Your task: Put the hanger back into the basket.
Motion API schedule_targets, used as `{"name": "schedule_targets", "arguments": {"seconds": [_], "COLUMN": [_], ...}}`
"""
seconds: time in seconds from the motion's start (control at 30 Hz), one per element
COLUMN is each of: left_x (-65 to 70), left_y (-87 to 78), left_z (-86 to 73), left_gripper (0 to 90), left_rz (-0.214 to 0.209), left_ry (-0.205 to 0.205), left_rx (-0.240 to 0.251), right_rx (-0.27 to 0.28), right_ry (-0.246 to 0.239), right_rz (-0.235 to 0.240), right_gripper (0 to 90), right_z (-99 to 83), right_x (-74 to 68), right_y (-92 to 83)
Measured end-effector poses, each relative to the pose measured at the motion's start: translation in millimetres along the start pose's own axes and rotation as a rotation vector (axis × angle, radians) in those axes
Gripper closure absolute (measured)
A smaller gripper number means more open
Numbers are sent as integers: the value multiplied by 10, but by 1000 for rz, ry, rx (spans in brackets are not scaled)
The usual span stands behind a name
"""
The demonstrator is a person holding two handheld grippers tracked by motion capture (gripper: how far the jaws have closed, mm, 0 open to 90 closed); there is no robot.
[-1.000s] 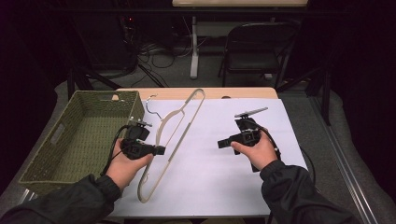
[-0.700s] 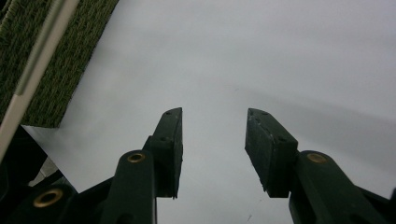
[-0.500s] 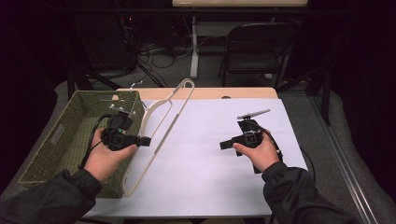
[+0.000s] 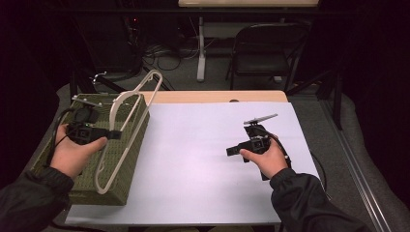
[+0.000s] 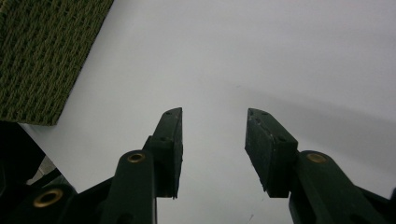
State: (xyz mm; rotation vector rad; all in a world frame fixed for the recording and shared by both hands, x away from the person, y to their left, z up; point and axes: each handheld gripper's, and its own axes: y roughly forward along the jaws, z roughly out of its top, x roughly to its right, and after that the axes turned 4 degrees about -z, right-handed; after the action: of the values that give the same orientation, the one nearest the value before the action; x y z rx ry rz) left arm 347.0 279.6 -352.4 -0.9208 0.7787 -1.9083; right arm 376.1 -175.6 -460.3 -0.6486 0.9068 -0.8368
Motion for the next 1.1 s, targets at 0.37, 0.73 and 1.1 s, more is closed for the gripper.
{"name": "schedule_targets", "arguments": {"seconds": [0.37,0.73,1.1], "left_x": [-569,-864,-1108], "left_y": [-54,-208,-258], "left_z": [37,75,35], "left_gripper": [872,872,872], "left_rz": [88,130,79], "left_ry": [-26,92,278], "left_rx": [-20,-65,-124], "right_rx": [-20,-26,-21], "right_ry": [-11,-10,6], "right_rz": [-2,1,0], "right_gripper": [567,568,568], "right_z": [26,6,3], "right_x": [32,41,75], "right_y": [49,62,50]}}
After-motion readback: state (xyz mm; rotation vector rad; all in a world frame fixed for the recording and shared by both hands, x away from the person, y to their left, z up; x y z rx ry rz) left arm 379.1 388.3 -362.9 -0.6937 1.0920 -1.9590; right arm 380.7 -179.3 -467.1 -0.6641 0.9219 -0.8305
